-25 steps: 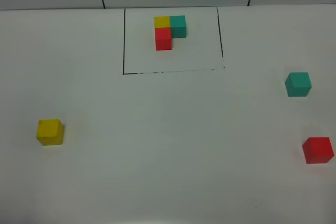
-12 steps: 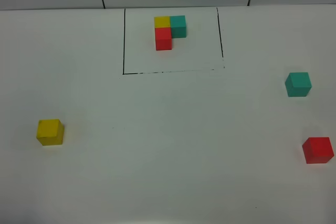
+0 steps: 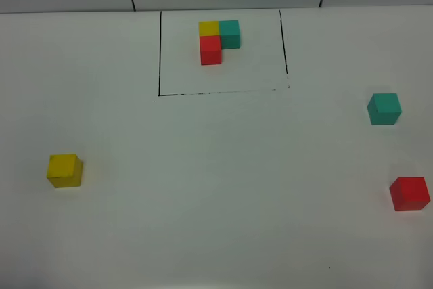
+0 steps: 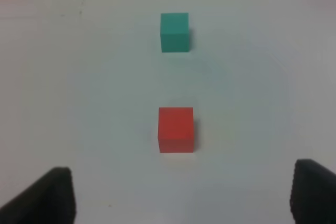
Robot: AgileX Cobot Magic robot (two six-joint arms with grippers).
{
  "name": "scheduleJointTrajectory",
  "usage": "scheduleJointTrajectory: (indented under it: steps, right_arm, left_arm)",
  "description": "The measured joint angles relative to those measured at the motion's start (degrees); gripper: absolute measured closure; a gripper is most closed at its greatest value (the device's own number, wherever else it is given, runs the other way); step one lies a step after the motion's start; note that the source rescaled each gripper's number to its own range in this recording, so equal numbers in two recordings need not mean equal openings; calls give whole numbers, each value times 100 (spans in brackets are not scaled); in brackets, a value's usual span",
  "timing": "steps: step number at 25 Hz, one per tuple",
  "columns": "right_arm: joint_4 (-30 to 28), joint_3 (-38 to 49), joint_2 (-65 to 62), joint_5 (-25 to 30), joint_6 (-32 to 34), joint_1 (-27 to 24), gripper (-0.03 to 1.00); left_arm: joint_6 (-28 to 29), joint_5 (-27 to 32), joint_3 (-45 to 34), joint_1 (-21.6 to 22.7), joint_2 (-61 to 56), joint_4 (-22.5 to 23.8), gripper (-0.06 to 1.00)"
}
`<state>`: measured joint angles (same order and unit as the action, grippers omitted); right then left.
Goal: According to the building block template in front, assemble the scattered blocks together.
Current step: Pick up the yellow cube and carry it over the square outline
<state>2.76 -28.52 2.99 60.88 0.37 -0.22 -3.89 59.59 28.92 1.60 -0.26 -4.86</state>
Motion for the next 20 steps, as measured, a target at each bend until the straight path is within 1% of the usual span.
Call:
scheduleJointTrajectory:
  steps: [6,10,13,17,20]
  right_arm:
    - [0,0,0,0,0,0,28]
    - [0,0,0,0,0,0,28]
    - [0,0,0,0,0,0,28]
    - [4,0,0,-2,0,0,28]
    - [4,0,0,-2,0,0,28]
  left_arm:
    - [5,-46,18,0,71,26,16]
    - [11,-522,84,0,551,125,16]
    - [11,-855,116,0,1289,132,16]
    - [11,-1234,139,0,2631,132,16]
    - [11,-1299,386,0,3777,60,16]
